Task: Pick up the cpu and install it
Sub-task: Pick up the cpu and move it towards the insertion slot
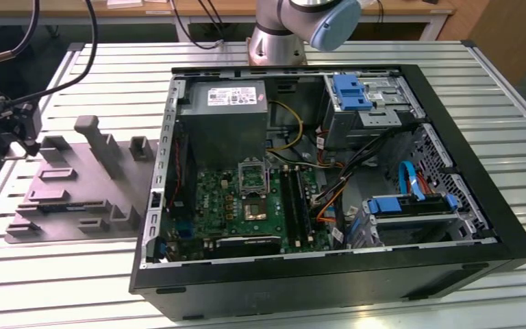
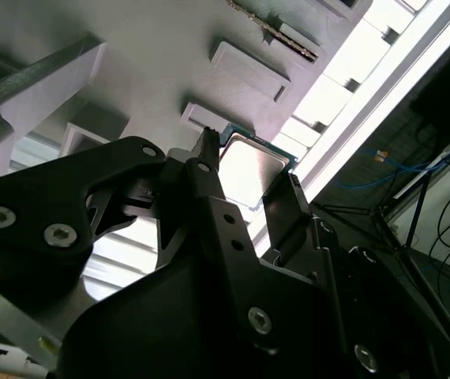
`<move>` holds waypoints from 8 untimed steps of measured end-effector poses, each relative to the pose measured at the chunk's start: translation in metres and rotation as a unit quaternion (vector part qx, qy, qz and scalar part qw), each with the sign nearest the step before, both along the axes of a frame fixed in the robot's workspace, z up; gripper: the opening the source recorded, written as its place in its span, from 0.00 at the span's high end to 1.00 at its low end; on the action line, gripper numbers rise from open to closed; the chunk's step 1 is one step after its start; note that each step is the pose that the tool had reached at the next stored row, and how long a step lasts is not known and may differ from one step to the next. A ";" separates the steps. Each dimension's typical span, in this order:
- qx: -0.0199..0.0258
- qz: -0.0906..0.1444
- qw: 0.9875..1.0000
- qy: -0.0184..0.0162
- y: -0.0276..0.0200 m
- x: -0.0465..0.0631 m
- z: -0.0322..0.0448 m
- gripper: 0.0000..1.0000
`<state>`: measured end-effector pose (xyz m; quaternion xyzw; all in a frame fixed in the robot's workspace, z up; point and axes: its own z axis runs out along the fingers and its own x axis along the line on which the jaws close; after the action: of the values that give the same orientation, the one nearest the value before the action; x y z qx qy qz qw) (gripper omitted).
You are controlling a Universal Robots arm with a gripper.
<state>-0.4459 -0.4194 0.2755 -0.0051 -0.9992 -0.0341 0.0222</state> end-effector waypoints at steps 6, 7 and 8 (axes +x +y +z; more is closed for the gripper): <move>0.000 0.000 1.000 0.000 0.0000 0.000 0.0021 0.53; 0.000 0.000 1.000 0.000 0.0000 0.000 0.0023 0.53; 0.000 0.000 1.000 0.000 0.0000 0.000 0.0026 0.53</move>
<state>-0.4459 -0.4193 0.2781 -0.0051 -0.9992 -0.0341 0.0222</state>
